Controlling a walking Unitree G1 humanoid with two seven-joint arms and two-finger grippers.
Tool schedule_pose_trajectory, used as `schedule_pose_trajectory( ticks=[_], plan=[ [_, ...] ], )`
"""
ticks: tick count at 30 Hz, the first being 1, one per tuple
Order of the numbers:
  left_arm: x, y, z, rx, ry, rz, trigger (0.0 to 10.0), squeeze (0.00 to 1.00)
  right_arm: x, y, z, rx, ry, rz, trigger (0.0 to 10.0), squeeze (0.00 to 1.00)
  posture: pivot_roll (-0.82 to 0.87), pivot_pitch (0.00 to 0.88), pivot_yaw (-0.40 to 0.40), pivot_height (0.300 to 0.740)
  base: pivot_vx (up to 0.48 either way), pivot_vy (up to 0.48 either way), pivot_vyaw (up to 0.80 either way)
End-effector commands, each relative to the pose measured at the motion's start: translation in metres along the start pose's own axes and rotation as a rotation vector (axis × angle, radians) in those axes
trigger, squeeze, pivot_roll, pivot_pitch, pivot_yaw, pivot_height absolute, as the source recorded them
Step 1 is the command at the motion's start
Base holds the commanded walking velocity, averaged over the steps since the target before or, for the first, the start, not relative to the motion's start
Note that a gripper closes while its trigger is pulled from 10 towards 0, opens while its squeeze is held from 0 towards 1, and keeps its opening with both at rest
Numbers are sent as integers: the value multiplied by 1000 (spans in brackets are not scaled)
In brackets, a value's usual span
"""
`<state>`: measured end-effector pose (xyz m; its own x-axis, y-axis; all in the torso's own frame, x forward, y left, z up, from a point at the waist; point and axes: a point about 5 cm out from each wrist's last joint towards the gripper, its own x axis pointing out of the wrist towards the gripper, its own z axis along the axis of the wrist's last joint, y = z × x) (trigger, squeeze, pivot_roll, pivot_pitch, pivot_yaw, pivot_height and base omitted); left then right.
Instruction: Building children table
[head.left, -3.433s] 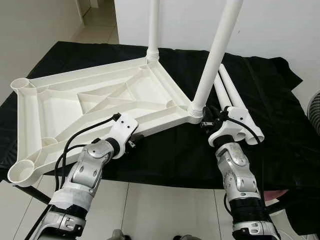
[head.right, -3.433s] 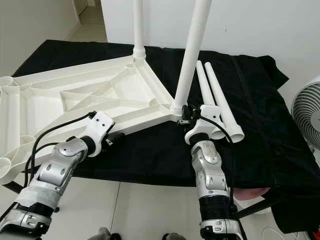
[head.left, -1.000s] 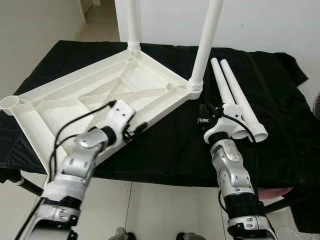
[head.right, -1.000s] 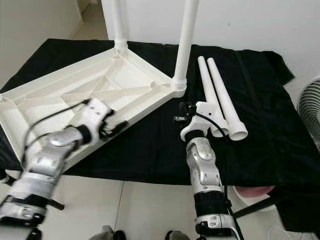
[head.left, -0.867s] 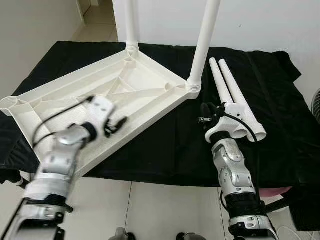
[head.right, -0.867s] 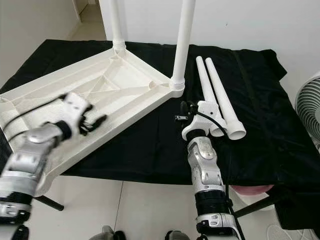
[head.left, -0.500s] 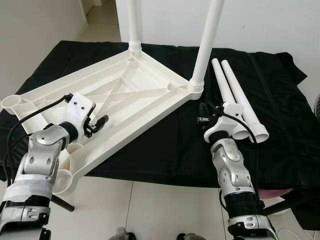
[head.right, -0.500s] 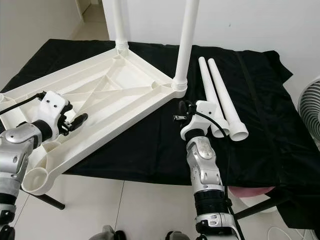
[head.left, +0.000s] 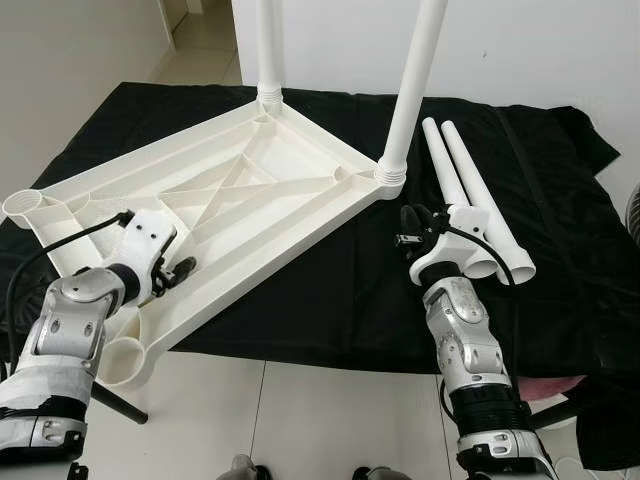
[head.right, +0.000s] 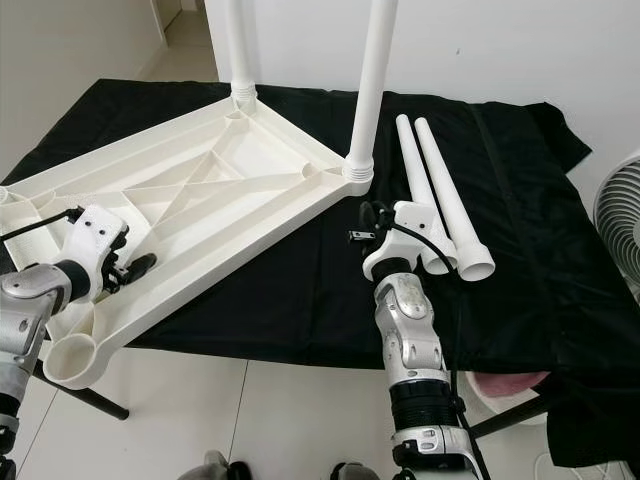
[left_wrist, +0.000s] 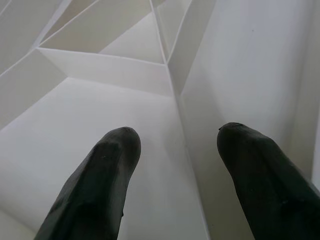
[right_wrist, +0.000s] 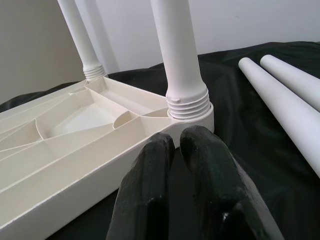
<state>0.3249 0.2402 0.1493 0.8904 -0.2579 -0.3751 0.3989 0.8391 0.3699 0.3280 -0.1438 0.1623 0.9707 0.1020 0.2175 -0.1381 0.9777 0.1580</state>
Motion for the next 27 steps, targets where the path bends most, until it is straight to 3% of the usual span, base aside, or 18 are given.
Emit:
schedule_pose_trajectory(
  ticks=[1, 7, 8, 10, 11, 12, 13, 14, 15, 18, 24, 27],
  plan=[
    [-3, 3, -15, 6, 81, 66, 10000, 0, -1, -1, -3, -1, 10, -2, 10000, 0, -95, 65, 23, 740, 0, 0, 0],
    [-5, -1, -21, 27, 118, 44, 10000, 0, -1, -1, -2, 0, 9, -4, 10000, 0, -94, 69, 26, 740, 0, 0, 0],
    [-3, -11, -21, 25, 117, 7, 10000, 0, -1, -1, -2, 0, 8, -6, 10000, 0, -94, 69, 26, 740, 0, 0, 0],
    [-3, -11, -21, 25, 117, 7, 10000, 0, -1, -1, -2, 0, 8, -6, 10000, 0, -94, 69, 26, 740, 0, 0, 0],
    [0, -22, -19, 21, 112, -31, 10000, 0, -1, -1, -2, 1, 7, -8, 10000, 0, -94, 69, 26, 740, 0, 0, 0],
    [0, -22, -19, 21, 112, -31, 10000, 0, -1, -1, -2, 1, 7, -8, 10000, 0, -94, 69, 26, 740, 0, 0, 0],
    [4, -40, -16, 16, 99, -89, 10000, 0, -1, -2, -2, 2, 7, -11, 10000, 0, -91, 78, 33, 740, 0, 0, 0],
    [4, -40, -16, 16, 99, -89, 10000, 0, -1, -2, -2, 2, 7, -11, 10000, 0, -91, 78, 33, 740, 0, 0, 0],
    [8, -54, -13, 7, 89, -131, 10000, 0, -1, -2, -2, 2, 6, -13, 10000, 0, -91, 78, 33, 740, 0, 0, 0],
    [11, -64, -9, 2, 82, -161, 10000, 0, 0, -2, -2, 3, 5, -14, 10000, 0, -90, 79, 35, 740, 0, 0, 0],
    [25, -108, 13, -12, 33, -270, 10000, 0, 1, -1, -1, 6, 0, -18, 10000, 0, -96, 80, 46, 740, 0, 0, 0],
    [26, -113, 16, -15, 27, -278, 10000, 0, 0, -1, -1, 7, -1, -19, 10000, 0, -96, 80, 46, 740, 0, 0, 0]
  ],
)
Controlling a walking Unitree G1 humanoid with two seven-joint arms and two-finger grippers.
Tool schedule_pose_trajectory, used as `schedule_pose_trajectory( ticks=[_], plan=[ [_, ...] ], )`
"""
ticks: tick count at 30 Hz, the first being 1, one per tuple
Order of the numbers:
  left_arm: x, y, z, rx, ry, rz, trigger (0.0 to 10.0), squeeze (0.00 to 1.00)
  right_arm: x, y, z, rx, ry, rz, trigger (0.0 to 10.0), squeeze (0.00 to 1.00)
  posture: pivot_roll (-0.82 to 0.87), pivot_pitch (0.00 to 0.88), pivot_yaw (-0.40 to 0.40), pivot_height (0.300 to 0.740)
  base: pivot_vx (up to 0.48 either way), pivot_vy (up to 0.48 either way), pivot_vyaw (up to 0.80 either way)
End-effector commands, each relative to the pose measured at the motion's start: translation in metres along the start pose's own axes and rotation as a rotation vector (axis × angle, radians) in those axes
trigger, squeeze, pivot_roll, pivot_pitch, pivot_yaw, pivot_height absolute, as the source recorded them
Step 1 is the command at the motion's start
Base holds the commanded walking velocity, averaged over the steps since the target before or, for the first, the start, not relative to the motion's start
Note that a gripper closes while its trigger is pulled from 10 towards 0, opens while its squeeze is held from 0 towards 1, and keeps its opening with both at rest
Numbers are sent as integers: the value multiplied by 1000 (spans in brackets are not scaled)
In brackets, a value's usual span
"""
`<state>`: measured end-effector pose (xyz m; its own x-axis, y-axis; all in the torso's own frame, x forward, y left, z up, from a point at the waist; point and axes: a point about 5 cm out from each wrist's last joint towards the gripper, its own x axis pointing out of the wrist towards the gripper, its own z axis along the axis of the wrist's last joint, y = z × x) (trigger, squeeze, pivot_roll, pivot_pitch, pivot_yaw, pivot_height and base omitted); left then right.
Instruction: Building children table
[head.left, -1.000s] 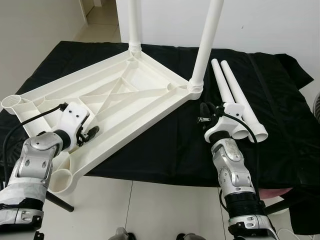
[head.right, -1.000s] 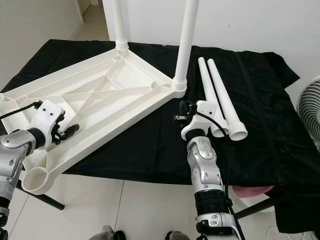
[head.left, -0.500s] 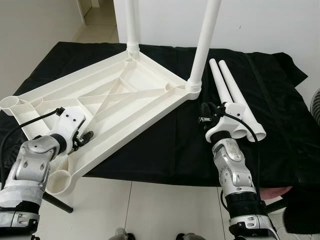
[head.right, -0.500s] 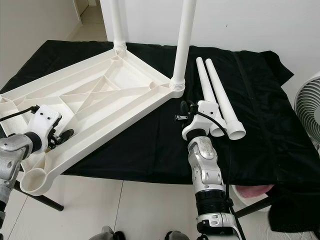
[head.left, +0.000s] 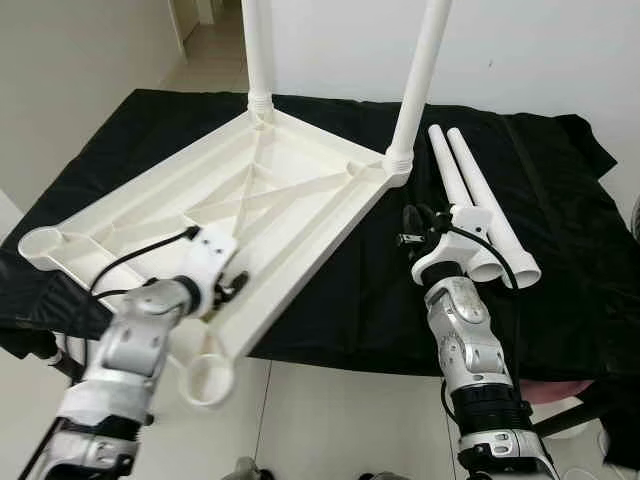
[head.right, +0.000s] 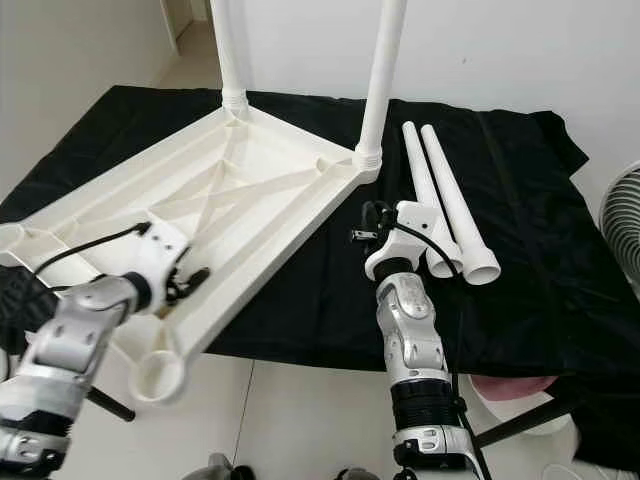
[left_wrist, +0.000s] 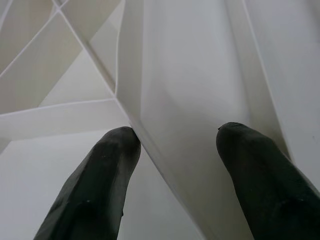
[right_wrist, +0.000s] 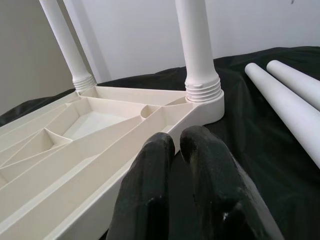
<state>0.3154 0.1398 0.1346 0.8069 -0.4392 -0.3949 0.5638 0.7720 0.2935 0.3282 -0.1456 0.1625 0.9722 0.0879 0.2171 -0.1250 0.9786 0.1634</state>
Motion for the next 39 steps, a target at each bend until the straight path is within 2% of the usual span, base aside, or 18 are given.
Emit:
schedule_pose_trajectory(
  ticks=[1, 2, 3, 4, 8, 10, 11, 15, 16, 17, 18, 21, 23, 27, 29, 34, 36, 39],
  plan=[
    [6, -20, -16, -27, 76, -82, 10000, 0, 0, 0, -1, 5, 1, -6, 10000, 0, -96, 80, 46, 740, 0, 0, 0],
    [6, -21, -16, -30, 75, -82, 10000, 0, 0, 0, -2, 4, 1, -7, 10000, 0, -96, 80, 46, 740, 0, 0, 0],
    [15, -30, -4, -49, 51, -73, 10000, 0, -1, 0, -2, 5, 2, -10, 10000, 0, -96, 80, 51, 740, 0, 0, 0],
    [18, -32, 0, -56, 43, -68, 10000, 0, -1, 0, -3, 6, 3, -12, 10000, 0, -97, 81, 53, 740, 0, 0, 0],
    [20, -33, 5, -62, 31, -54, 10000, 0, -1, 1, -3, 10, 2, -15, 10000, 0, -97, 82, 54, 740, 0, 0, 0],
    [18, -29, 4, -55, 33, -45, 10000, 0, -2, 1, -3, 10, 2, -16, 10000, 0, -96, 83, 56, 740, 0, 0, 0],
    [14, -20, 1, -41, 38, -28, 10000, 0, -2, 1, -4, 11, 3, -18, 10000, 0, -93, 84, 58, 740, 0, 0, 0],
    [6, -3, 0, -27, 28, 3, 10000, 0, -3, 1, -4, 12, 5, -19, 10000, 0, -93, 84, 58, 740, 0, 0, 0],
    [6, -3, 0, -27, 28, 3, 10000, 0, -3, 1, -4, 12, 5, -19, 10000, 0, -93, 84, 58, 740, 0, 0, 0],
    [1, 9, 1, -35, 25, 37, 10000, 0, -3, 1, -4, 13, 6, -19, 10000, 0, -93, 84, 58, 740, 0, 0, 0],
    [1, 9, 1, -35, 25, 37, 10000, 0, -3, 1, -4, 13, 6, -19, 10000, 0, -93, 84, 58, 740, 0, 0, 0],
    [-2, 16, 8, -66, -10, 56, 10000, 0, -3, 1, -5, 14, 5, -20, 10000, 0, -93, 84, 58, 740, 0, 0, 0],
    [-6, 23, 15, -130, -56, 63, 10000, 0, -3, 2, -5, 15, 5, -21, 10000, 0, -88, 87, 64, 740, 0, 0, 0],
    [-12, 32, 20, -156, -94, 86, 10000, 0, -3, 2, -5, 15, 6, -21, 10000, 0, -90, 85, 65, 740, 0, 0, 0],
    [-16, 38, 27, -207, -145, 80, 10000, 0, -3, 2, -5, 15, 7, -21, 10000, 0, -90, 85, 65, 740, 0, 0, 0],
    [-22, 45, 34, -177, -197, 83, 10000, 0, -3, 2, -5, 14, 7, -20, 10000, 0, -90, 87, 62, 740, 0, 0, 0],
    [-28, 55, 28, -126, -190, 90, 10000, 0, -3, 2, -5, 13, 8, -18, 10000, 0, -90, 87, 62, 740, 0, 0, 0],
    [-31, 60, 23, -82, -177, 82, 10000, 0, -2, 2, -5, 11, 8, -16, 10000, 0, -86, 89, 49, 740, 0, 0, 0]
  ],
)
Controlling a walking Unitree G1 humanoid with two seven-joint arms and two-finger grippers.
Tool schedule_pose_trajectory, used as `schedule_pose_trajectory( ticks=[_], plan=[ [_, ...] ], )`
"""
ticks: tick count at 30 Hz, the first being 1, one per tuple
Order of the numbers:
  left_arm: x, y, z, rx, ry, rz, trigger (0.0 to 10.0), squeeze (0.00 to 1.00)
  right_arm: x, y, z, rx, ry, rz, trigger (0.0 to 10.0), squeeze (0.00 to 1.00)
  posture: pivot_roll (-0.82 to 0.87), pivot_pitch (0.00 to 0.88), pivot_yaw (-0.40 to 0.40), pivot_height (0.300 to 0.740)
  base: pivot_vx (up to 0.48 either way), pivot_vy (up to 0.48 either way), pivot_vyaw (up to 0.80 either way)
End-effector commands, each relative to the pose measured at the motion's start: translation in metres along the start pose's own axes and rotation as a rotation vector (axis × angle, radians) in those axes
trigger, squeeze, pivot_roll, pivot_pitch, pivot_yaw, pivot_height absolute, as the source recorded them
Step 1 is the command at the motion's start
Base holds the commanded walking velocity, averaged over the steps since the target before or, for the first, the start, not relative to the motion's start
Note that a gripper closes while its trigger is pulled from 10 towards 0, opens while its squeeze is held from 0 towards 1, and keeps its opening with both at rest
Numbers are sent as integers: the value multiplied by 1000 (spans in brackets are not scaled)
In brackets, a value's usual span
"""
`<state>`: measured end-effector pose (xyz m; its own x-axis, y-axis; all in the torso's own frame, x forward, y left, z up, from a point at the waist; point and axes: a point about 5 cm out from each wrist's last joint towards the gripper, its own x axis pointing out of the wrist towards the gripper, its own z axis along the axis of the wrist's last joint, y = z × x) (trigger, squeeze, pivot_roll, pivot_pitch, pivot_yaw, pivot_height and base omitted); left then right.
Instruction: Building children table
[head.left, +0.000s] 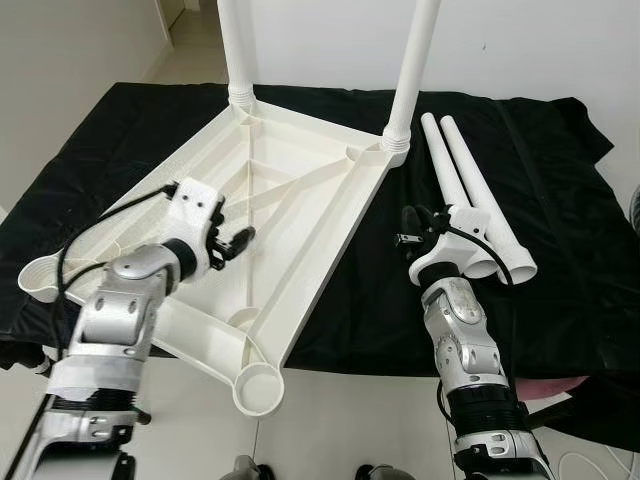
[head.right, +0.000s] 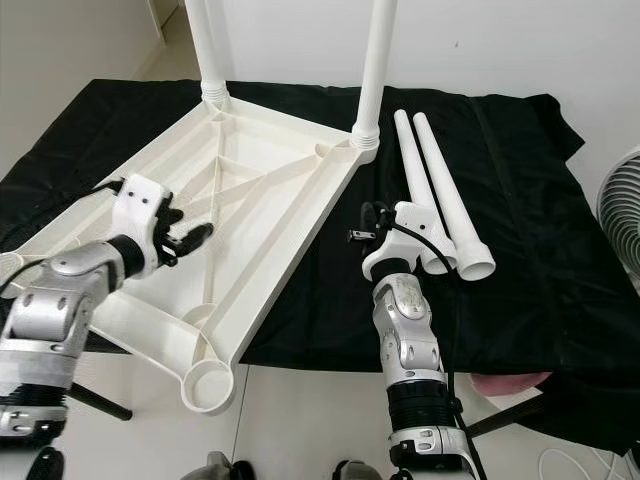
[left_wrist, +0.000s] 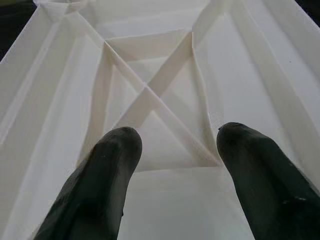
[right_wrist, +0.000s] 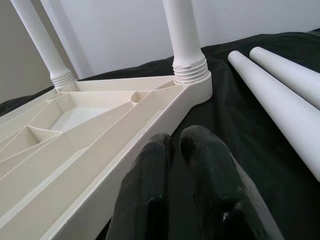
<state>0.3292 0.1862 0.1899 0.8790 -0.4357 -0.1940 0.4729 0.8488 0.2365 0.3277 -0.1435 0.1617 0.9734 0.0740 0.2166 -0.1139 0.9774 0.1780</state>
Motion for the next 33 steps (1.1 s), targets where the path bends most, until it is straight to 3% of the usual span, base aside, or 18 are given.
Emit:
schedule_pose_trajectory(
  ticks=[1, 4, 6, 12, 21, 22, 25, 26, 28, 29, 30, 31, 33],
  plan=[
    [-3, 4, -8, 41, 23, -24, 10000, 0, -2, 0, -4, -2, 10, -1, 10000, 0, -86, 89, 49, 740, 0, 0, 0],
    [-5, 8, -10, 76, 35, -36, 10000, 0, -1, 0, -3, -3, 11, 1, 10000, 0, -82, 87, 46, 740, 0, 0, 0],
    [0, 23, -18, 201, 100, -42, 10000, 0, 1, 2, -2, -3, 9, 14, 10000, 0, -79, 87, 43, 740, 0, 0, 0],
    [5, 27, -21, 242, 130, -61, 10000, 0, 2, 2, -2, -4, 5, 14, 10000, 0, -89, 82, 48, 740, 0, 0, 0],
    [23, 19, -28, 316, 154, -165, 10000, 0, -4, 0, -3, -12, 8, 4, 10000, 0, -99, 86, 53, 740, 0, 0, 0],
    [25, 18, -28, 316, 161, -185, 10000, 1000, -5, -1, -3, -14, 9, 1, 10000, 0, -108, 91, 59, 740, 0, 0, 0],
    [28, 18, -28, 324, 162, -201, 10000, 1000, -6, -2, -3, -15, 9, -1, 10000, 0, -108, 91, 59, 740, 0, 0, 0],
    [31, 19, -31, 378, 179, -221, 10000, 906, -8, -3, -3, -16, 11, -6, 10000, 0, -114, 91, 63, 740, 0, 0, 0],
    [32, 19, -32, 403, 187, -225, 10000, 906, -8, -3, -4, -16, 11, -7, 10000, 0, -114, 91, 63, 740, 0, 0, 0],
    [32, 19, -34, 423, 195, -226, 10000, 357, -9, -3, -4, -16, 11, -7, 10000, 0, -114, 91, 63, 740, 0, 0, 0],
    [32, 19, -34, 423, 195, -226, 10000, 357, -9, -3, -4, -16, 11, -7, 10000, 0, -114, 91, 63, 740, 0, 0, 0],
    [33, 19, -35, 438, 201, -231, 10000, 0, -9, -3, -4, -17, 12, -7, 10000, 0, -114, 91, 63, 740, 0, 0, 0],
    [34, 18, -37, 456, 212, -248, 10000, 0, -9, -3, -4, -18, 13, -8, 10000, 0, -119, 93, 68, 740, 0, 0, 0]
  ],
)
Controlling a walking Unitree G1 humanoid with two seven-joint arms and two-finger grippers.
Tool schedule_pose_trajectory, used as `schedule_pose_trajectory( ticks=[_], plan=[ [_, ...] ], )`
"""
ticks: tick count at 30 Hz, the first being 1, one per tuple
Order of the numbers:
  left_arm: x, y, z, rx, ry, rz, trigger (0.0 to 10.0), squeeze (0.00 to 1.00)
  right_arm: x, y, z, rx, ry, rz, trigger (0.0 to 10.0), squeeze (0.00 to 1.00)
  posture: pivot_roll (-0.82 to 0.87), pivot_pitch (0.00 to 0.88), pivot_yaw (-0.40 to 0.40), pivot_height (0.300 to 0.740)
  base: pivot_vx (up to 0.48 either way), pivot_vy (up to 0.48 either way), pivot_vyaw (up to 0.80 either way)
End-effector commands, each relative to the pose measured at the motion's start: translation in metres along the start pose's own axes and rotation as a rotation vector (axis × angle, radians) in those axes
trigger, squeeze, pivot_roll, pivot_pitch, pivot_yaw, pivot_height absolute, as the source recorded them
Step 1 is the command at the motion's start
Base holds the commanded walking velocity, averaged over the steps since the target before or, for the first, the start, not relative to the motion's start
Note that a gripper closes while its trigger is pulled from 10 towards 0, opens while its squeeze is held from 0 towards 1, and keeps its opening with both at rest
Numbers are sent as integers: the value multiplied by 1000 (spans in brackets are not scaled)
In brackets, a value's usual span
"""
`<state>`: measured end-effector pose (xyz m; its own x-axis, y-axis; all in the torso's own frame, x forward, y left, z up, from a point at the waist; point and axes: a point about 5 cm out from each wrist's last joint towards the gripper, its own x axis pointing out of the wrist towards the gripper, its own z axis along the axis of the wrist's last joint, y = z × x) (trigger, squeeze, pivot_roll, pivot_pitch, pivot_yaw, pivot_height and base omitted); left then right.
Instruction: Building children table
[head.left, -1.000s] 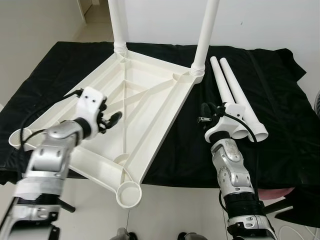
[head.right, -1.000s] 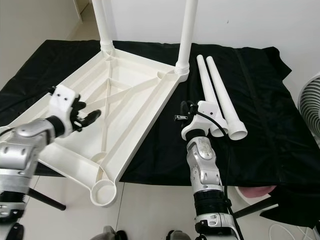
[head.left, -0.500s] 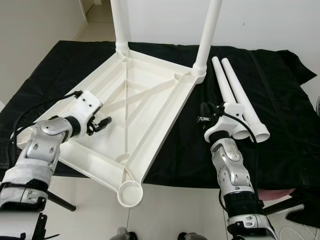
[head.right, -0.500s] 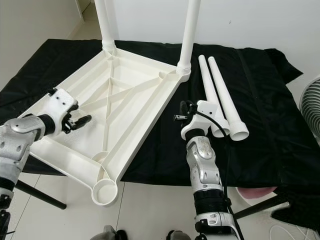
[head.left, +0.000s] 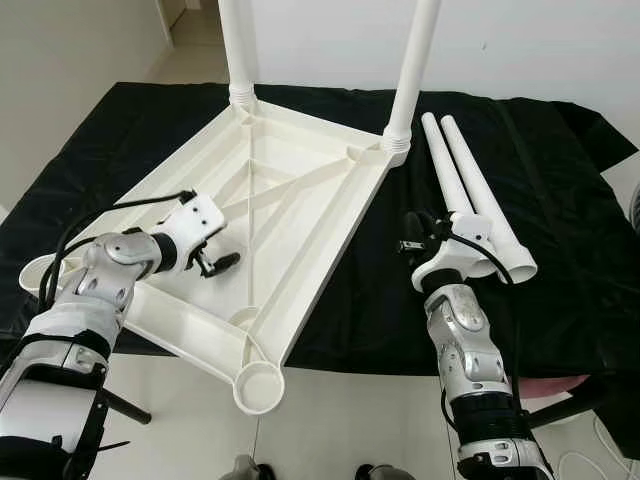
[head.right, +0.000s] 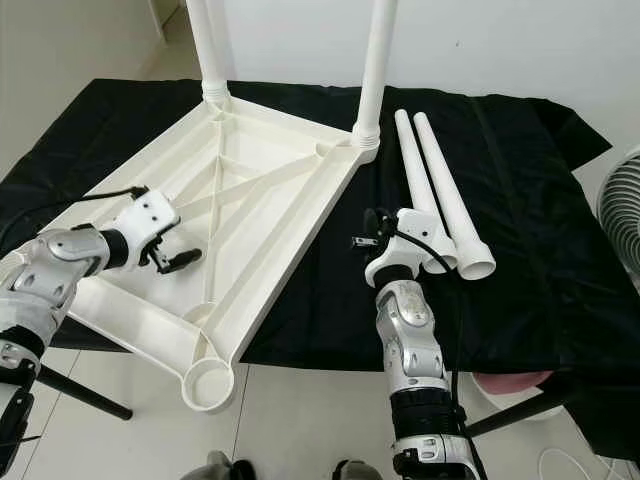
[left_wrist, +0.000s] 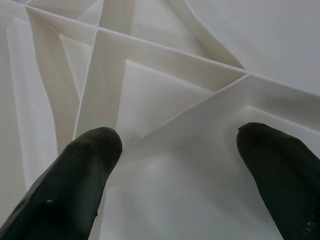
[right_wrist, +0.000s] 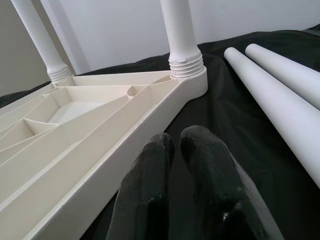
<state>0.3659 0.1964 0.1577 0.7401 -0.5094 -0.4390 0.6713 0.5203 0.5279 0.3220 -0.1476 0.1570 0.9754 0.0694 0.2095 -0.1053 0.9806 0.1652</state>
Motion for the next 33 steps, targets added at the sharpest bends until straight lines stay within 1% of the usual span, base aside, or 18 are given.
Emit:
schedule_pose_trajectory(
  ticks=[1, 2, 3, 5, 12, 18, 22, 26, 28, 29, 31, 33],
  plan=[
    [1, -3, -5, 26, 33, -19, 10000, 0, -3, 1, -2, -3, 6, -2, 10000, 0, -119, 93, 68, 740, 0, 0, 0],
    [4, -5, -5, 71, 38, -55, 10000, 0, -4, 1, -2, -4, 8, -4, 10000, 0, -122, 94, 70, 740, 0, 0, 0],
    [4, -5, -5, 71, 38, -55, 10000, 0, -4, 1, -2, -4, 8, -4, 10000, 0, -122, 94, 70, 740, 0, 0, 0],
    [7, -6, -3, 96, 42, -87, 10000, 0, -5, 0, -2, -6, 9, -8, 10000, 0, -125, 94, 78, 740, 0, 0, 0],
    [15, -7, 2, 154, 49, -136, 10000, 0, -7, 1, -3, -4, 10, -14, 10000, 0, -137, 93, 95, 740, 0, 0, 0],
    [21, -4, 9, 198, 60, -143, 10000, 0, -13, 0, -3, -2, 9, -30, 10000, 0, -156, 103, 113, 740, 0, 0, 0],
    [22, -4, 11, 202, 61, -147, 10000, 0, -15, -1, -3, -3, 11, -37, 10000, 0, -161, 110, 116, 740, 0, 0, 0],
    [26, -7, 9, 193, 88, -166, 10000, 0, -21, -2, -2, -6, 14, -40, 10000, 0, -169, 128, 121, 740, 0, 0, 0],
    [26, -7, 9, 193, 88, -166, 10000, 0, -21, -2, -2, -6, 14, -40, 10000, 0, -169, 128, 121, 740, 0, 0, 0],
    [26, -8, 5, 154, 114, -181, 10000, 0, -22, -1, -3, -7, 20, -37, 10000, 0, -169, 133, 116, 740, 0, 0, 0],
    [26, -9, 2, 119, 126, -196, 10000, 0, -23, -1, -2, -8, 24, -33, 10000, 0, -170, 133, 111, 740, 0, 0, 0],
    [26, -10, 1, 107, 127, -203, 10000, 0, -23, 0, -2, -8, 24, -31, 10000, 0, -170, 133, 111, 740, 0, 0, 0]
  ],
)
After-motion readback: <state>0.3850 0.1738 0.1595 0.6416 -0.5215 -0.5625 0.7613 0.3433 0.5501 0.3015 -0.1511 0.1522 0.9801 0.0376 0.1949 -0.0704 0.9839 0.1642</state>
